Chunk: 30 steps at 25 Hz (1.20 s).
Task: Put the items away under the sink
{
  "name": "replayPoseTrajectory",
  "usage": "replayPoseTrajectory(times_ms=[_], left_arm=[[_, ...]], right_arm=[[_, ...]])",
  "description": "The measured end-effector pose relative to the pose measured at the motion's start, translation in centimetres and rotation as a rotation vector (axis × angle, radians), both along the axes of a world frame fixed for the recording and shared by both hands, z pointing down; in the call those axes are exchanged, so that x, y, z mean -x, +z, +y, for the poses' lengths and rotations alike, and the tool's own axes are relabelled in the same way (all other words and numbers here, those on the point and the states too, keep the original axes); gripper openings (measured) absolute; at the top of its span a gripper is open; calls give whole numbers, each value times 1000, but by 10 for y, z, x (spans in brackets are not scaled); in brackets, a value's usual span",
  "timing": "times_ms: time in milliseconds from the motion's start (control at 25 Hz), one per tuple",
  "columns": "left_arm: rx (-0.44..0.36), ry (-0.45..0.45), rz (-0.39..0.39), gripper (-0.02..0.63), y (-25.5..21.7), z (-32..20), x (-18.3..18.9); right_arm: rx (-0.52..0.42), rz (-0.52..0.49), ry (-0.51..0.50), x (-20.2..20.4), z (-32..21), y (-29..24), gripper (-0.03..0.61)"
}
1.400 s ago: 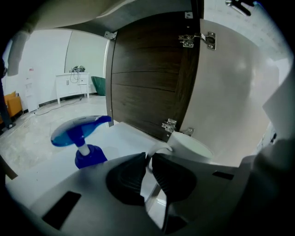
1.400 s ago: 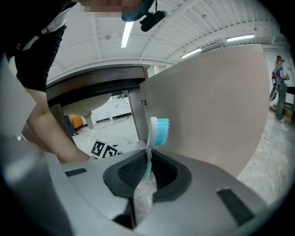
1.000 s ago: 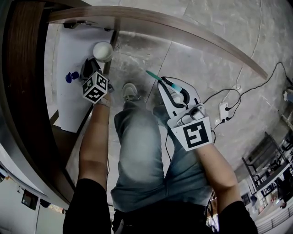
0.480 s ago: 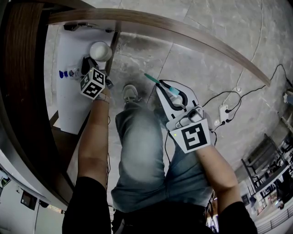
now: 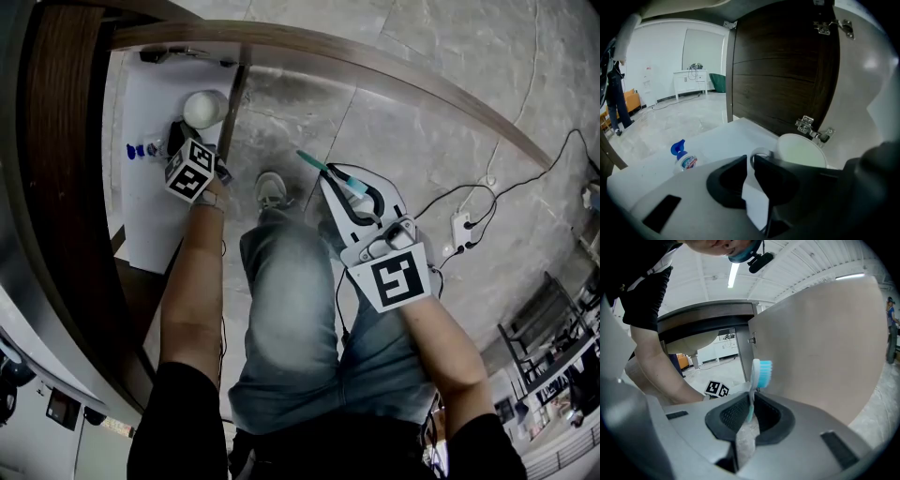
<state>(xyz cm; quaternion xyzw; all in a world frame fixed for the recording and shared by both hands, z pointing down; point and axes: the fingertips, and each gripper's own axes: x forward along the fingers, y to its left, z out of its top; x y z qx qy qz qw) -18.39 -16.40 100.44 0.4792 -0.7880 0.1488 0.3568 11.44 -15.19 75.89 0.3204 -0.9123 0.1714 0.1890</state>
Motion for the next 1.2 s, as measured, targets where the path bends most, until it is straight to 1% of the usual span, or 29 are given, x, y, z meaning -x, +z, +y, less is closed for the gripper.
replayPoseTrajectory(times_ms=[80,240,320,480,760,920,1080,1200], left_arm=[[27,0,8,51,0,6,2],[66,34,12,63,-10,19,-2],[77,44,9,63,-23,28,-3],[91,49,26,63,-54,46,-10],[107,119,74,44,-115,72,-43],[121,172,89,32,-144,87,-57],[172,173,128,29,-156,114,-77],[178,151,170,29,-154,135,-97]], right_arm=[[7,5,-1,0,2,-3,51],[29,-5,28,-4,7,-12,51],[42,-9,43,-5,10,-18,51],[57,-26,64,-2,16,-29,51],[90,-59,106,8,10,-38,51],[127,-78,117,20,2,-35,51],[110,-110,102,32,-10,-27,51],[83,-133,90,38,-16,-6,51]])
